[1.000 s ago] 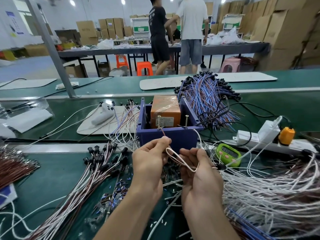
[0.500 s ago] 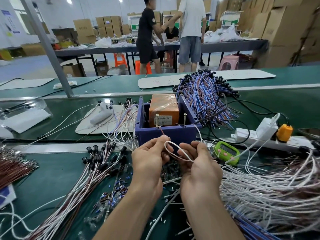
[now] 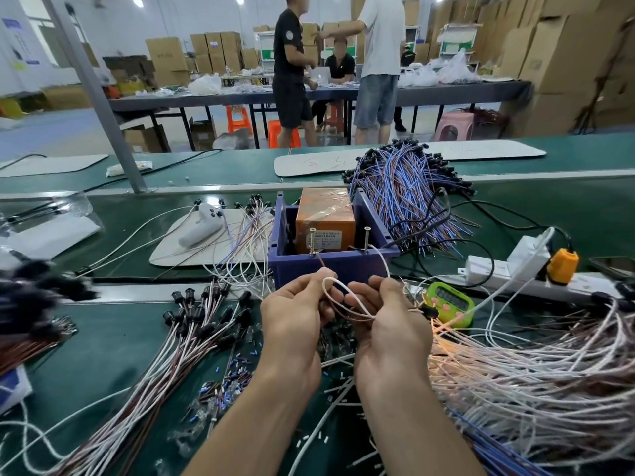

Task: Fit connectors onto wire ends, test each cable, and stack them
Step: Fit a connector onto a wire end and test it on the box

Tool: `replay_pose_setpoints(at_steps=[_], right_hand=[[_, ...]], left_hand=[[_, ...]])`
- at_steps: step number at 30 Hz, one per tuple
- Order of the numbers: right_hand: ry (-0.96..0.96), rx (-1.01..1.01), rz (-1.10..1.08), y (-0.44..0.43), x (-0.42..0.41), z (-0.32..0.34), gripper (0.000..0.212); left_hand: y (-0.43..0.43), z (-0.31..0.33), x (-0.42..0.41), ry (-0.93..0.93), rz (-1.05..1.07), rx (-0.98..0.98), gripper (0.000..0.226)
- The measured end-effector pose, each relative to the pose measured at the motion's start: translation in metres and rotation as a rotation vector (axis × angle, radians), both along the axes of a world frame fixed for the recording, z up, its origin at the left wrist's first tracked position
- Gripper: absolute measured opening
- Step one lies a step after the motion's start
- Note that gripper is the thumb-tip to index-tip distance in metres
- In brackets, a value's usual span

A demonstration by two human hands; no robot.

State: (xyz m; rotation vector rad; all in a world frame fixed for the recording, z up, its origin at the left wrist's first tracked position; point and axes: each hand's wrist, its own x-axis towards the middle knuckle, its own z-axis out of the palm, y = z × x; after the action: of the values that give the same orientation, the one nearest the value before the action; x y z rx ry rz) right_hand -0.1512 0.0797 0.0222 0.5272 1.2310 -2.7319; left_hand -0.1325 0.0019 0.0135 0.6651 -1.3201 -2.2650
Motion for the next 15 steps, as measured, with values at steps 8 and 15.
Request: replay_pose_setpoints(at_steps=[8, 15], right_hand=[[-0.007, -0.043, -0.034, 0.008, 0.007, -0.004, 0.03], [0.118, 0.146, 0.051, 0.038, 0.028, 0.0, 0.035]], left_hand=[[0.003, 0.005, 0.007, -0.016, 0.003, -0.036, 0.019], [0.004, 0.003, 0.025, -0.169, -0.084, -0.301, 0.014]])
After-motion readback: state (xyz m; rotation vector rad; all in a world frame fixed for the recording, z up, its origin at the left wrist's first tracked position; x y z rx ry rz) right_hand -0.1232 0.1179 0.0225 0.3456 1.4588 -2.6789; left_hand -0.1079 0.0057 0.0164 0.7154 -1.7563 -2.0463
